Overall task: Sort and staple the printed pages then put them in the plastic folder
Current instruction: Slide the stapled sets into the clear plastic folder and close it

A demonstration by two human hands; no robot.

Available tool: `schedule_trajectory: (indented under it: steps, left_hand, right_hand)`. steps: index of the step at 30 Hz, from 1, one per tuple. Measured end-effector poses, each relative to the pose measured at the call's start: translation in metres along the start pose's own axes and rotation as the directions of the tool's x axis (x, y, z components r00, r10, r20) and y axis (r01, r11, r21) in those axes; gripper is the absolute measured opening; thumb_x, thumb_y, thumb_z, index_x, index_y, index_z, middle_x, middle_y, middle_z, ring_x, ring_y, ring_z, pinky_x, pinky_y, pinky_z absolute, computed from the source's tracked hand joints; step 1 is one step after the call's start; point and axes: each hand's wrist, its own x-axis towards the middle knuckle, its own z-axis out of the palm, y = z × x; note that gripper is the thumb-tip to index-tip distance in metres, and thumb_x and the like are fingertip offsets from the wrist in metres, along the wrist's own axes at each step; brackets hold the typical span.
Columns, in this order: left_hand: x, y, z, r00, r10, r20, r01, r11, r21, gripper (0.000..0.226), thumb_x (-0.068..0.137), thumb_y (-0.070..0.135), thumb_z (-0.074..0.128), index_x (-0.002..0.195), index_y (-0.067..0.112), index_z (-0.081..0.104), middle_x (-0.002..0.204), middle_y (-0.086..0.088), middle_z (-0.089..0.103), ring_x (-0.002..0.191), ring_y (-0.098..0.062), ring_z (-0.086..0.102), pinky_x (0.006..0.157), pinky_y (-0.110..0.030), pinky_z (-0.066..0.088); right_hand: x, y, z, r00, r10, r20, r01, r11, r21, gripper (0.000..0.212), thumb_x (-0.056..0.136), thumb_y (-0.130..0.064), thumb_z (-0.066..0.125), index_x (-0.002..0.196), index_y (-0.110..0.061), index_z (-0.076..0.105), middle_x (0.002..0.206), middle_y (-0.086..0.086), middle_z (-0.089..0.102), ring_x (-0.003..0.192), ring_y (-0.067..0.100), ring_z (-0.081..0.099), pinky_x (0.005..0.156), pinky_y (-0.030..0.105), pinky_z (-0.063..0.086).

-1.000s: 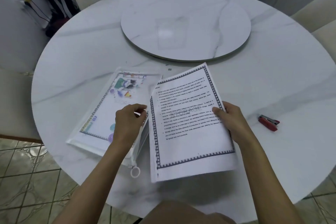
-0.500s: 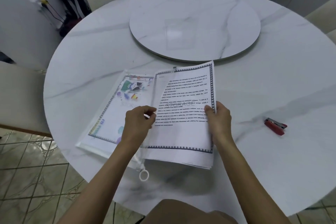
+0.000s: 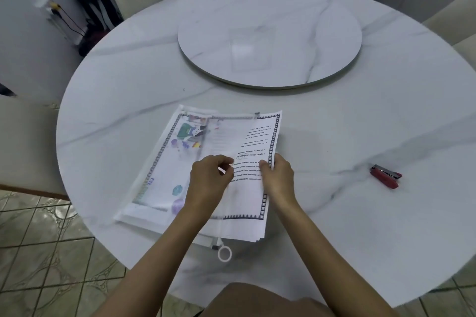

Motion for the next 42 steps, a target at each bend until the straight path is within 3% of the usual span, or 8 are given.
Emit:
schedule_trajectory:
  steps: [7, 10, 13, 17, 25, 30, 37, 42]
  left_hand:
    - [0.0, 0.004, 0.008, 1.0, 0.018, 0.003, -0.018, 1.0, -0.016, 0.02, 0.079, 0.007, 0.062, 0.097, 0.01, 0.07, 0.079, 0.001, 0.066, 0.064, -0.019, 0.062, 0.075, -0.043, 0.055]
    - [-0.003, 0.01, 0.013, 0.999, 0.044, 0.011, -0.044, 0.999, -0.005, 0.02, 0.081, 0.01, 0.062, 0.1, 0.009, 0.07, 0.087, -0.003, 0.069, 0.072, -0.02, 0.065, 0.078, -0.04, 0.054]
    - [-0.004, 0.017, 0.015, 0.999, 0.039, 0.013, -0.039, 0.999, 0.006, 0.023, 0.082, 0.009, 0.06, 0.103, 0.011, 0.07, 0.095, -0.005, 0.07, 0.079, -0.018, 0.064, 0.081, -0.037, 0.053]
    - [-0.003, 0.019, 0.017, 0.999, 0.035, 0.013, -0.035, 0.999, 0.0, 0.024, 0.082, 0.011, 0.06, 0.104, 0.013, 0.069, 0.098, -0.003, 0.069, 0.09, -0.021, 0.063, 0.085, -0.039, 0.051]
    - [-0.004, 0.001, 0.022, 0.996, 0.053, 0.065, -0.054, 0.998, 0.014, 0.023, 0.083, 0.012, 0.059, 0.104, 0.013, 0.068, 0.095, -0.001, 0.067, 0.079, -0.014, 0.062, 0.075, -0.029, 0.054]
    - [-0.009, -0.017, 0.025, 0.985, 0.122, 0.124, -0.134, 0.986, 0.096, 0.019, 0.087, 0.013, 0.057, 0.103, 0.018, 0.067, 0.091, 0.006, 0.059, 0.073, -0.009, 0.057, 0.075, -0.025, 0.048]
    - [-0.047, -0.083, 0.0, 0.898, 0.332, 0.288, -0.395, 0.898, 0.194, 0.018, 0.089, 0.023, 0.057, 0.103, 0.024, 0.067, 0.099, 0.014, 0.055, 0.092, 0.005, 0.05, 0.078, -0.017, 0.046]
    - [-0.072, -0.124, -0.011, 0.758, 0.496, 0.423, -0.616, 0.758, 0.214, 0.02, 0.08, 0.032, 0.057, 0.095, 0.021, 0.066, 0.104, 0.001, 0.061, 0.096, -0.006, 0.054, 0.079, -0.019, 0.046]
  right_hand:
    - [0.006, -0.001, 0.015, 0.988, 0.052, 0.146, -0.045, 0.998, -0.05, 0.03, 0.092, -0.008, 0.044, 0.119, -0.006, 0.058, 0.118, 0.007, 0.064, 0.105, 0.025, 0.061, 0.084, 0.029, 0.049]
    - [0.009, 0.002, 0.025, 0.97, 0.094, 0.226, -0.083, 0.995, -0.056, 0.024, 0.09, -0.007, 0.046, 0.106, -0.01, 0.063, 0.1, 0.004, 0.066, 0.089, 0.022, 0.062, 0.069, 0.028, 0.049]
    - [0.008, 0.001, 0.029, 0.939, 0.135, 0.316, -0.156, 0.987, 0.041, 0.022, 0.092, -0.009, 0.044, 0.082, -0.02, 0.059, 0.069, -0.008, 0.058, 0.061, 0.006, 0.054, 0.05, 0.016, 0.039]
    - [0.007, 0.008, 0.033, 0.864, 0.135, 0.485, -0.282, 0.928, 0.243, 0.036, 0.098, -0.011, 0.026, 0.088, -0.018, 0.06, 0.068, -0.012, 0.064, 0.069, 0.0, 0.06, 0.057, 0.013, 0.043]
    - [0.002, 0.013, 0.016, 0.867, 0.17, 0.468, -0.234, 0.969, 0.083, 0.021, 0.088, -0.003, 0.044, 0.1, 0.006, 0.059, 0.075, 0.005, 0.064, 0.07, 0.013, 0.063, 0.068, 0.025, 0.053]
    - [-0.016, 0.038, -0.02, 0.943, 0.168, 0.288, -0.16, 0.986, -0.052, 0.021, 0.091, -0.003, 0.049, 0.108, -0.007, 0.06, 0.093, 0.012, 0.07, 0.079, 0.022, 0.069, 0.073, 0.025, 0.056]
    - [-0.046, 0.064, -0.04, 0.886, 0.158, 0.436, -0.081, 0.979, -0.189, 0.015, 0.09, -0.008, 0.056, 0.101, -0.012, 0.065, 0.088, 0.005, 0.071, 0.076, 0.013, 0.069, 0.067, 0.019, 0.054]
    - [-0.053, 0.066, -0.038, 0.873, 0.157, 0.461, -0.084, 0.981, -0.174, 0.016, 0.09, -0.006, 0.055, 0.1, -0.014, 0.064, 0.088, 0.005, 0.07, 0.078, 0.014, 0.068, 0.072, 0.021, 0.055]
